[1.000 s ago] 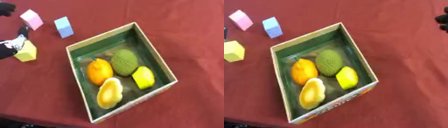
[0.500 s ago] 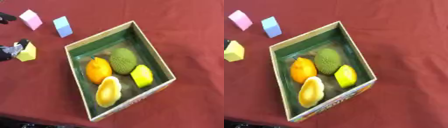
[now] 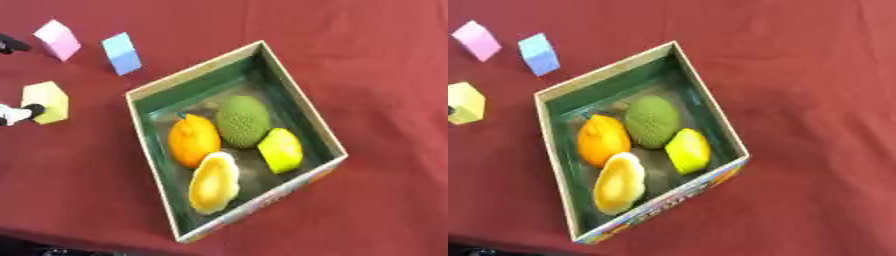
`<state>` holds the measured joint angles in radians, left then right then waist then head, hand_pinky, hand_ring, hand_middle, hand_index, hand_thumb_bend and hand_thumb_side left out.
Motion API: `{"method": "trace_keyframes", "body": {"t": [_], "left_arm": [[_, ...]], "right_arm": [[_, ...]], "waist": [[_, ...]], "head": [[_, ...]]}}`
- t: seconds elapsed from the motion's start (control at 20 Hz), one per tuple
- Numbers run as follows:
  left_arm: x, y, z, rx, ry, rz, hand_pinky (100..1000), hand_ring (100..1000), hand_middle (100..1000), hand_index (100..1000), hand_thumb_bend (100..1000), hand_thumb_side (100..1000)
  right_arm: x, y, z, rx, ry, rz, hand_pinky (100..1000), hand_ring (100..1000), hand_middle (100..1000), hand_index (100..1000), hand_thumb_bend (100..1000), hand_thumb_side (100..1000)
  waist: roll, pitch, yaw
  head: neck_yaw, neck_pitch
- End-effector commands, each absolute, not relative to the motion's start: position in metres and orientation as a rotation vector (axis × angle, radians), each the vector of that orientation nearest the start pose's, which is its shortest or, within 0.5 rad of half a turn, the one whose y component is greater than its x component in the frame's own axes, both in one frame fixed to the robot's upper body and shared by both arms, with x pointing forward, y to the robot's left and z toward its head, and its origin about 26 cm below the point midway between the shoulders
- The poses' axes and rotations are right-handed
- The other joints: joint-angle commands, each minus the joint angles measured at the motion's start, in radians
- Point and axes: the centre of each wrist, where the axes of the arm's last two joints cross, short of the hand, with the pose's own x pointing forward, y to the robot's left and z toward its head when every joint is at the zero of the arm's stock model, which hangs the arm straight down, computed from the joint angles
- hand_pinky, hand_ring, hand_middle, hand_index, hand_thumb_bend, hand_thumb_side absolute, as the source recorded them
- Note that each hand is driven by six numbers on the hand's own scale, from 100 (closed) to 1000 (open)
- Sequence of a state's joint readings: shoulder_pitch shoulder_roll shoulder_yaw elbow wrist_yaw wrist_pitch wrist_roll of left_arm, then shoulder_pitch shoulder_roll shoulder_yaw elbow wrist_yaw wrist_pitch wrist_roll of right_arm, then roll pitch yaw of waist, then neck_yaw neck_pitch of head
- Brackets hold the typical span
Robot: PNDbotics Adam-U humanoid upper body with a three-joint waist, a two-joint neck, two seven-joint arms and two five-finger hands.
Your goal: Pick up objects on the table and place them in the box.
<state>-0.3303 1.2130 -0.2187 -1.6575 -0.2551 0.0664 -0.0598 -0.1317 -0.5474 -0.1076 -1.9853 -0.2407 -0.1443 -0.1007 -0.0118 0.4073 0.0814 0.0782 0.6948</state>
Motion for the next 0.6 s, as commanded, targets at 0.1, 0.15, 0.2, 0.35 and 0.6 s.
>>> {"method": "trace_keyframes", "body": {"t": [0.1,0.15,0.2,0.35,0.6], "left_arm": [[0.323,0.412,0.261,1.11,-1.394,-1.334,885,856,820,891,601,182],[0.325,0.414,0.262,1.113,-1.378,-1.341,888,860,823,891,624,168],[0.327,0.416,0.262,1.119,-1.355,-1.346,889,862,825,889,634,153],[0.334,0.424,0.263,1.137,-1.29,-1.352,889,862,823,877,647,102],[0.347,0.437,0.262,1.113,-1.204,-1.357,878,842,804,858,634,100]], "right_arm": [[0.277,-0.331,0.192,-0.231,-2.268,0.227,867,835,727,869,100,739],[0.277,-0.33,0.191,-0.234,-2.263,0.226,866,833,724,867,100,745],[0.277,-0.33,0.191,-0.236,-2.259,0.229,866,832,723,866,100,752],[0.278,-0.329,0.191,-0.243,-2.254,0.229,864,830,720,864,100,760],[0.277,-0.329,0.191,-0.256,-2.249,0.21,860,821,710,855,100,770]], "waist": [[0.003,-0.015,0.0],[0.003,-0.014,0.0],[0.002,-0.014,-0.001],[0.002,-0.012,-0.002],[0.001,-0.007,-0.006]], "head": [[0.014,-0.011],[0.016,-0.012],[0.02,-0.014],[0.025,-0.017],[0.031,-0.023]]}}
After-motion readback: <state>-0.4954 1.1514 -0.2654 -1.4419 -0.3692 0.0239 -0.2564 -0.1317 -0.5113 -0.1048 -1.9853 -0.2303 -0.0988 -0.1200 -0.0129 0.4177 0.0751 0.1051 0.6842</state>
